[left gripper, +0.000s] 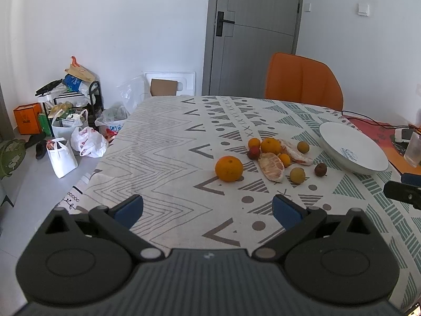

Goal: Organize fruits

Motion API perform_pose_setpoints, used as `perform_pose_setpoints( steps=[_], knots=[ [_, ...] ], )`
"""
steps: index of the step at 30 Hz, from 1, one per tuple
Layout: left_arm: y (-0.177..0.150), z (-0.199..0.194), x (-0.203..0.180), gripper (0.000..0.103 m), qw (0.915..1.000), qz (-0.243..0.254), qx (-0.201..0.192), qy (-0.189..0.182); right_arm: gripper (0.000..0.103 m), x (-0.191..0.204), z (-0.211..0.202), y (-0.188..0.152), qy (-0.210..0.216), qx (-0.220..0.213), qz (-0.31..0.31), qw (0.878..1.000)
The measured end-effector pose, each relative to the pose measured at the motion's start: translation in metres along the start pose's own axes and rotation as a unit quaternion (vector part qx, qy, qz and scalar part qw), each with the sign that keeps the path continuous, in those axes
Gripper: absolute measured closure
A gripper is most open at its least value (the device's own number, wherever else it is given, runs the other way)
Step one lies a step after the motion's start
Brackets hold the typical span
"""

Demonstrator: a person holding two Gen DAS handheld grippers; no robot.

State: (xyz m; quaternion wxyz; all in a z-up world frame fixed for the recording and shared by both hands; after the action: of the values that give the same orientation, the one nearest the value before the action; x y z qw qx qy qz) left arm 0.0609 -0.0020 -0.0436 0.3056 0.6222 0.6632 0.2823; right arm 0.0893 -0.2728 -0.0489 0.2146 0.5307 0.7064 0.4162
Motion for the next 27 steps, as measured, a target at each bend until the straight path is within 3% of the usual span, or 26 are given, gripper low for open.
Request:
perform_pose_setpoints(
  steps=[27],
  knots=[
    [0.0018,-0.0043,-0.0084,0.000,0.9994,0.013,-0.012,-0.031,0.000,-0.0062,-0.0023,0.0017,0.000,-0.004,0.003,1.000]
  ],
)
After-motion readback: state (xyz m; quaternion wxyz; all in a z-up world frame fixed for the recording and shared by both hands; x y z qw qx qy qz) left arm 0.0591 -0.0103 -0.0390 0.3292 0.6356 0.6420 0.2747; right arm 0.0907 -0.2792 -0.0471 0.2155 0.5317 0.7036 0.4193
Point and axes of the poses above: each gripper's, at about its wrist camera, not at the fingertips, and z roughly the way its jaws point, x to its left, y to its top, the point moved 8 cm from there along z, roughly the way its jaws point, and after that the axes turned 5 degrees about x, right-handed, at the moved point
